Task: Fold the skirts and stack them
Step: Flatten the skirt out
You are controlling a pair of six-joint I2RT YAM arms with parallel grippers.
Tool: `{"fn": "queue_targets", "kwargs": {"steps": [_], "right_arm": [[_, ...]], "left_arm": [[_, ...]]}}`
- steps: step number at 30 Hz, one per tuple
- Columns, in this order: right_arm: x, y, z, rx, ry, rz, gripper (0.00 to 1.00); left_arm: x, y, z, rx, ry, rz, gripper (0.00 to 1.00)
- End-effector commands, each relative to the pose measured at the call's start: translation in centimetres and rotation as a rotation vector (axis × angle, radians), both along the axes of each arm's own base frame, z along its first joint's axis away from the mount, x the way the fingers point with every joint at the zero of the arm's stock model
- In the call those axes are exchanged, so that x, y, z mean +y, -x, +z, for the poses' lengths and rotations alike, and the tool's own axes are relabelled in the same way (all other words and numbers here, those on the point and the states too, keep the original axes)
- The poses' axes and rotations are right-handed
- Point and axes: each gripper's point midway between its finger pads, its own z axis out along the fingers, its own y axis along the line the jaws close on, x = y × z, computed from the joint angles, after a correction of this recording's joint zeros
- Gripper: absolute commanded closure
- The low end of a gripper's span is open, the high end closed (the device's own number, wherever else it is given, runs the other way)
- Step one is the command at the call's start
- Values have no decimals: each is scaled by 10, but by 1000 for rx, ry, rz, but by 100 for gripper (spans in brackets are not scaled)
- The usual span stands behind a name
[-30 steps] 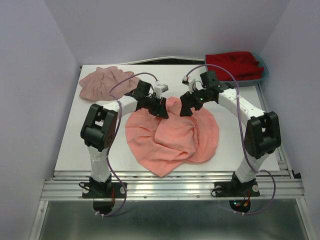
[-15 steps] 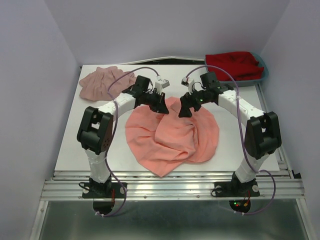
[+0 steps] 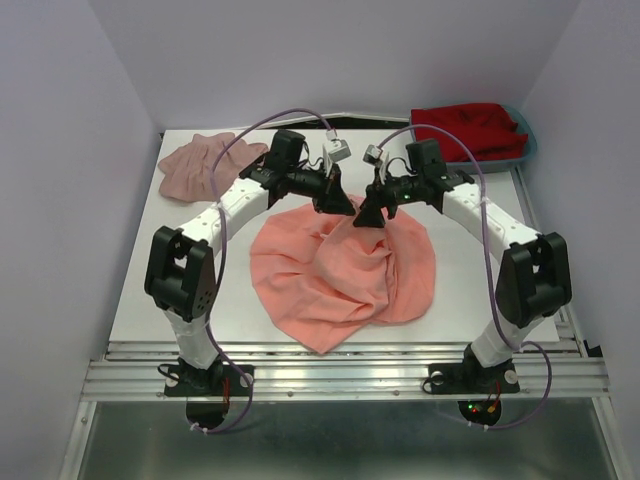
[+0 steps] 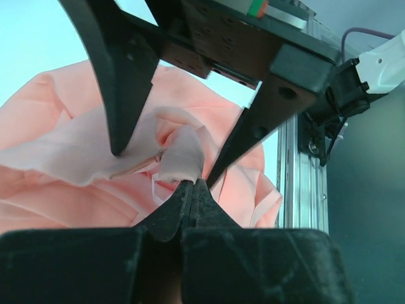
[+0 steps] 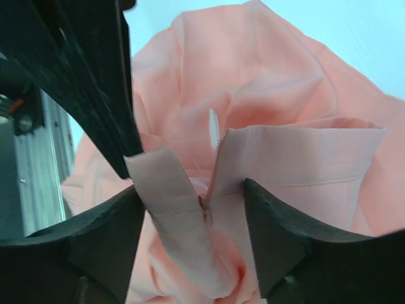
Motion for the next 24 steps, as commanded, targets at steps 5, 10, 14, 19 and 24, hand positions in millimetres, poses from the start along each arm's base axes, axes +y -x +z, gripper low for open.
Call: {"fn": "queue_targets", "kwargs": {"steps": [5,10,14,19,24], "right_arm": [[3,9,55,-161,-85,44,99],[-32,-2,80,-226,-67,-65,99],[-68,-2,104,-337,-33,-95,99],[-77,32,121,-442,8,-31,99],[-82,44,118,-460,45,0,99]], "left_arm": [[-21,-15,47,-83,71,-9,91],[-17,-21,78,-152,85,47,69],[14,-25,82,-193,42,204,47],[75,-42,81,-216,36,555,22],[76,-51,20,-92,-83,589,14]]}}
